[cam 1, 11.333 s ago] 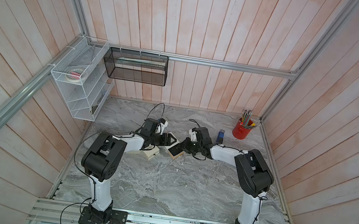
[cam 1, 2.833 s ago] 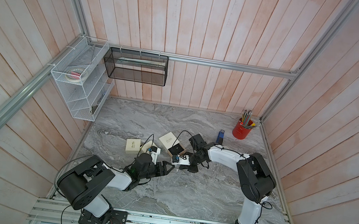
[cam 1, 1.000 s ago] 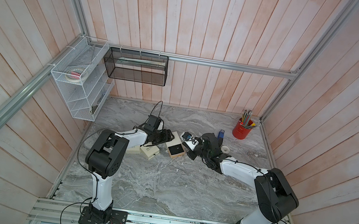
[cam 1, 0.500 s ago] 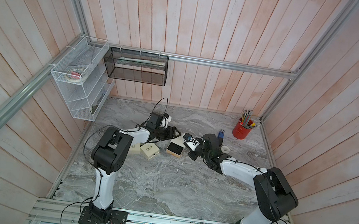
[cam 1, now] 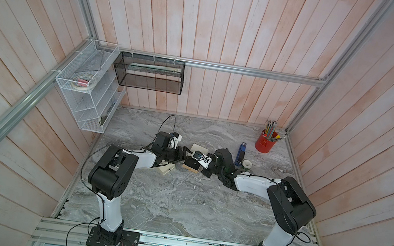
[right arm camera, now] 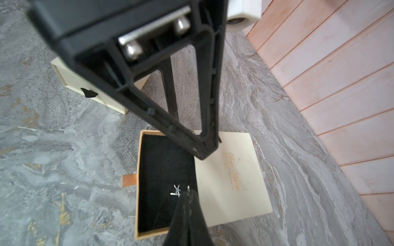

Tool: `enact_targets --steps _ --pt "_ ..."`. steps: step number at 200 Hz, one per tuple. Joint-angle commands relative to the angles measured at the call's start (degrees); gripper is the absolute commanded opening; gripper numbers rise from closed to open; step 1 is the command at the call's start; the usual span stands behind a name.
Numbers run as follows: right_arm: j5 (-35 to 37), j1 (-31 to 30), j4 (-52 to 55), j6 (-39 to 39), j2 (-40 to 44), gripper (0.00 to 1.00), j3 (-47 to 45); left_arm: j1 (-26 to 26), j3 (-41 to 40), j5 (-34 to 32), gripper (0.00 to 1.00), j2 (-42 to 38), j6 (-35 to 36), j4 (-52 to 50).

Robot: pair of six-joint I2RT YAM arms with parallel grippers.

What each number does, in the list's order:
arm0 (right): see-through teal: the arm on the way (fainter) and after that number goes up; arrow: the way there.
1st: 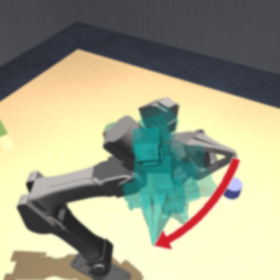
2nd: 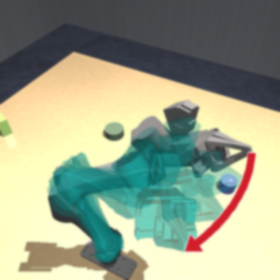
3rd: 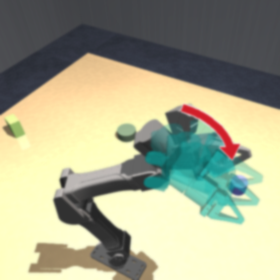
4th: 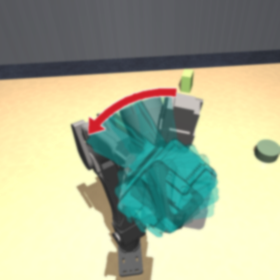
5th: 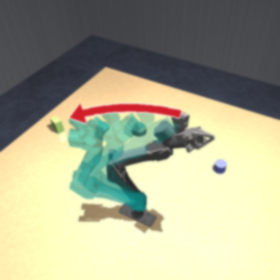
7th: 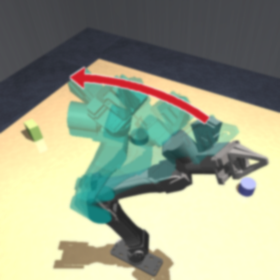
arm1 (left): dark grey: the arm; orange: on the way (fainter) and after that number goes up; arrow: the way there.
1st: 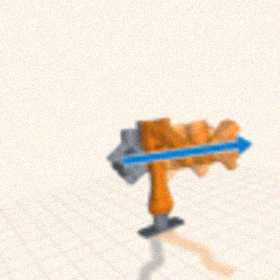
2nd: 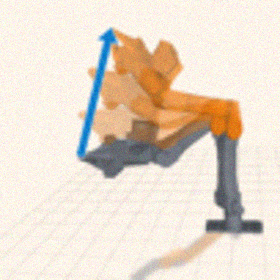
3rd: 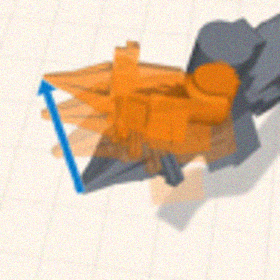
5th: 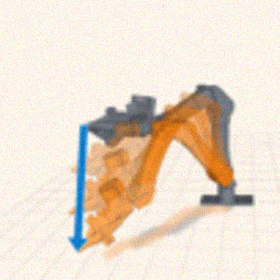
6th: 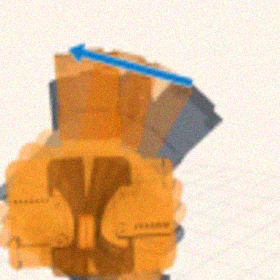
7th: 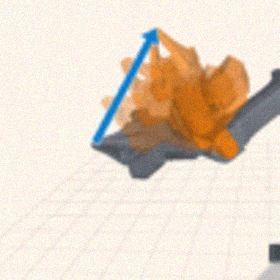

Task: Place the earrings into the drawer-style jewelry box
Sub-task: Adjust the jewelry box at the center of the board, then insert the earring into the inner lining.

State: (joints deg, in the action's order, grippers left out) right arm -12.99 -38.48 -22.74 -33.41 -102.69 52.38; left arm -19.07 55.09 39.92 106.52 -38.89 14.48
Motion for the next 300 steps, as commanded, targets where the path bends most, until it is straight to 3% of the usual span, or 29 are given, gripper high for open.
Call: enact_targets --steps 1,40,100,143,187,228,266,300 --pt "1.31 -0.59 -0.97 -2.36 -1.68 0.00 1.96 0.00 -1.16 1.94 0.74 0.96 -0.59 2.68" --pt "2.53 -0.96 -0.12 -5.18 -3.01 0.00 2.83 -0.10 -2.92 3.52 0.70 1.15 -2.33 5.21" --pt "2.12 -1.11 -0.20 -6.76 -4.09 0.00 4.00 0.28 -5.87 -2.73 0.71 -4.42 -0.58 4.92" --pt "1.48 -1.43 0.00 -7.34 -5.05 0.00 4.81 0.38 -7.10 -3.57 0.71 -6.76 0.04 6.97" --pt "3.58 -2.32 0.16 -10.14 -7.20 0.00 6.49 1.22 -4.09 -6.94 0.73 -3.66 0.71 1.70" --pt "4.97 -2.61 0.51 -12.77 -8.87 0.00 7.87 1.33 -1.95 -4.86 0.73 -0.45 0.76 1.24" --pt "5.62 -2.74 1.33 -14.51 -10.45 0.00 9.70 1.32 -1.76 -3.54 0.67 0.99 0.40 1.76" --pt "5.92 -2.91 1.77 -15.53 -11.44 0.00 10.37 1.34 -1.62 -2.42 0.54 1.85 0.33 2.22"
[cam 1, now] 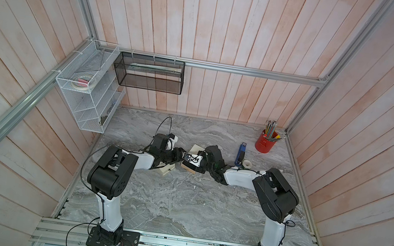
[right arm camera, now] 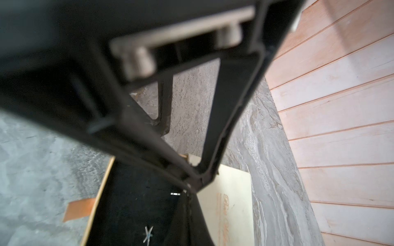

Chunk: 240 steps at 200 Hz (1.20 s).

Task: Place the earrings into the drawer-style jewelry box
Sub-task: Insert the earring into the inner lining.

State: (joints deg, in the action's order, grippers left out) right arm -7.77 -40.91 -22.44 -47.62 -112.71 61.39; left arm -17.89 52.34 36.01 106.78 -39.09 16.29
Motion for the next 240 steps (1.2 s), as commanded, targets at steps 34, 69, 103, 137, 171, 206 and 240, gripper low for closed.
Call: enact_targets --steps 34,69,103,137,171,206,240 --pt "1.05 -0.75 1.79 -2.11 -1.89 0.00 1.81 0.16 0.51 1.87 0.47 1.94 0.18 0.58" --pt "2.17 -1.19 2.11 -3.43 -2.67 0.00 2.34 0.16 -0.35 1.62 0.43 1.60 -0.02 0.93" --pt "3.00 -1.46 2.31 -4.14 -2.95 0.00 2.25 0.24 -0.58 0.35 0.38 1.54 0.08 0.16" --pt "3.35 -1.66 2.40 -4.42 -3.20 0.00 2.25 0.54 -0.51 -0.02 0.31 1.68 0.40 -0.30" --pt "3.55 -1.72 2.39 -4.51 -3.63 0.00 2.60 0.90 -0.50 -0.41 0.25 1.84 0.59 -0.77" --pt "4.07 -1.77 2.46 -4.77 -3.66 0.00 2.47 1.10 -0.32 -0.11 0.23 2.40 1.01 -1.11" --pt "5.12 -1.72 2.40 -5.05 -3.57 0.00 2.25 1.29 0.22 0.65 0.23 2.97 1.65 -1.38"
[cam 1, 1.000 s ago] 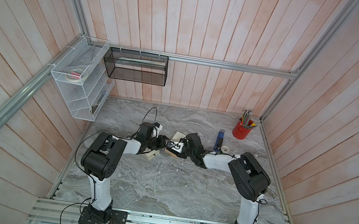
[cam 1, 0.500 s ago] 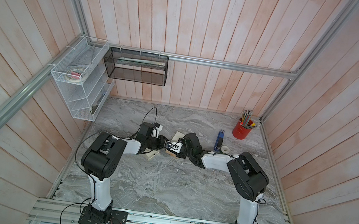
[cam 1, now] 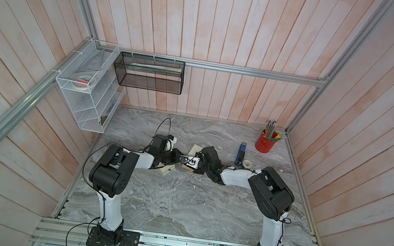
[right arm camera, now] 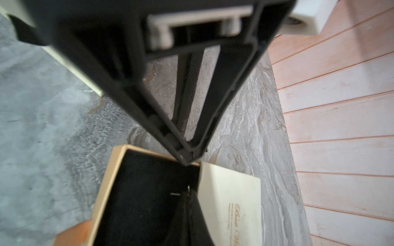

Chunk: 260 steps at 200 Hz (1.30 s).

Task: Place the earrings into the drawer-style jewelry box
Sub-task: Insert the earring into the inner lining.

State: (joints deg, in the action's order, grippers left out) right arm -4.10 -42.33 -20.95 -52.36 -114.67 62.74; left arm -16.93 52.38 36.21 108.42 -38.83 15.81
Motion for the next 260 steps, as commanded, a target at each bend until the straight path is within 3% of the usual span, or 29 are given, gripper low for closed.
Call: enact_targets --steps 1,260 --pt "1.50 -0.30 0.91 -0.34 -1.61 0.00 0.94 0.32 0.18 0.45 0.23 1.34 1.43 -0.97" --pt "1.81 -1.32 7.01 -3.98 -2.72 0.00 2.34 0.40 0.84 2.55 0.22 2.75 1.83 -0.70"
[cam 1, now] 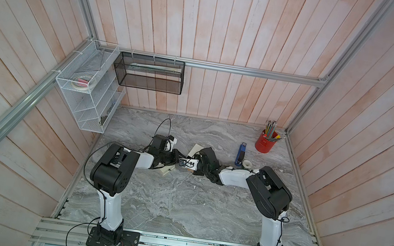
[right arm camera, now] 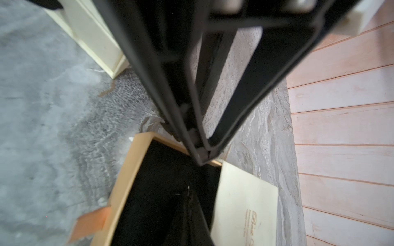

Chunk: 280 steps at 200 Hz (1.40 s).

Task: Place the earrings into the drawer-style jewelry box
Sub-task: Insert the earring into the inner lining.

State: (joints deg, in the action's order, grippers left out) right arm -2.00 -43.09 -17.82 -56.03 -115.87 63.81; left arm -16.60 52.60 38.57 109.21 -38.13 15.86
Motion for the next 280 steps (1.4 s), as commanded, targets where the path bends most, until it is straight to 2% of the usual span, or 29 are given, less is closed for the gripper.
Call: enact_targets --steps 1,35,86,148,194,217,232,245,280 --pt "-0.29 -0.53 3.95 -0.31 -1.49 0.00 1.29 0.08 0.64 0.19 0.22 1.97 1.13 -0.74" --pt "-0.28 -0.50 4.87 0.63 -1.27 0.00 1.92 0.13 0.75 0.04 0.22 1.91 1.04 -0.72" --pt "-0.85 -0.25 5.11 2.25 -0.12 0.19 2.52 0.43 0.91 -0.16 0.22 1.54 1.13 -1.00" --pt "-2.02 0.27 4.52 4.30 2.94 0.20 1.70 0.64 1.32 -0.25 0.22 1.62 1.22 -1.18" --pt "-5.16 1.77 2.99 9.14 6.15 0.22 -0.03 0.61 1.11 0.61 0.22 0.98 1.61 -0.13" --pt "-7.77 2.81 2.34 13.45 6.93 0.18 -0.53 0.65 0.69 0.98 0.22 0.57 1.74 0.38" --pt "-9.91 3.43 2.82 17.31 7.28 0.10 -0.06 0.67 0.25 1.65 0.22 0.69 1.33 1.18" --pt "-11.44 4.18 3.28 23.86 7.58 0.00 0.71 0.67 -0.19 2.11 0.22 0.70 0.97 1.68" --pt "-14.48 6.74 12.41 42.73 7.21 0.00 7.94 0.56 -0.93 2.57 0.22 0.22 1.16 1.51"
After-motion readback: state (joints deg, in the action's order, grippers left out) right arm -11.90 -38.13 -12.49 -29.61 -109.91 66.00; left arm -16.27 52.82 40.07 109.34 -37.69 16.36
